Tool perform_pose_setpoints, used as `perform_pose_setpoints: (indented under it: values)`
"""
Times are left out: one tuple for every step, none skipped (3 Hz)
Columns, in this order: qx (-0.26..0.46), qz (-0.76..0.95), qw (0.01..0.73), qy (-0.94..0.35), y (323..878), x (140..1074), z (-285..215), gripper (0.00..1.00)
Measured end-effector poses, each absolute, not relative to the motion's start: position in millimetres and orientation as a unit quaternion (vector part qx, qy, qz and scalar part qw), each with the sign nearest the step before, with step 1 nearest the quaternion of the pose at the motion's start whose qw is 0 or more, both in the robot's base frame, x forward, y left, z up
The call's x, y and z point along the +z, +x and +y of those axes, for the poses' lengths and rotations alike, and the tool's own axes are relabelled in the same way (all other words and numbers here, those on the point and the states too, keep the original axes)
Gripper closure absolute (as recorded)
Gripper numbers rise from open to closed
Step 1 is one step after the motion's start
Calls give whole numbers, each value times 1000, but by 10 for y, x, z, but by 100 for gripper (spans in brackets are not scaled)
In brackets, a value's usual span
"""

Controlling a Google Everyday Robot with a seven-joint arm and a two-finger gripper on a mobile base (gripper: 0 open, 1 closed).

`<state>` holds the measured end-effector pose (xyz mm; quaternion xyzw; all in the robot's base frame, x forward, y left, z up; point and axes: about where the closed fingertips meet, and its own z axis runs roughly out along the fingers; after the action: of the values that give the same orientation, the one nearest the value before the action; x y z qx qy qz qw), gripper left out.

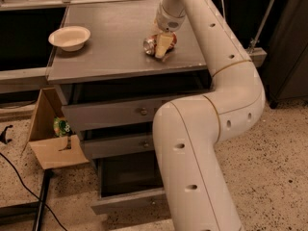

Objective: Place coke can into bottom drawer

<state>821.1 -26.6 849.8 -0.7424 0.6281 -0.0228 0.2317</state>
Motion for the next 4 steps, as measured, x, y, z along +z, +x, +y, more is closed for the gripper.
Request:
perform_pose_setpoints:
  values:
    - [-29, 625, 204, -753, 8156, 8446, -253, 30]
    - [-37, 618, 176, -765, 8108, 8407, -219, 32]
    - [-44, 611, 160, -774, 8095, 8370, -179, 49]
    - [-57, 603, 159, -780, 8108, 8449, -108, 78]
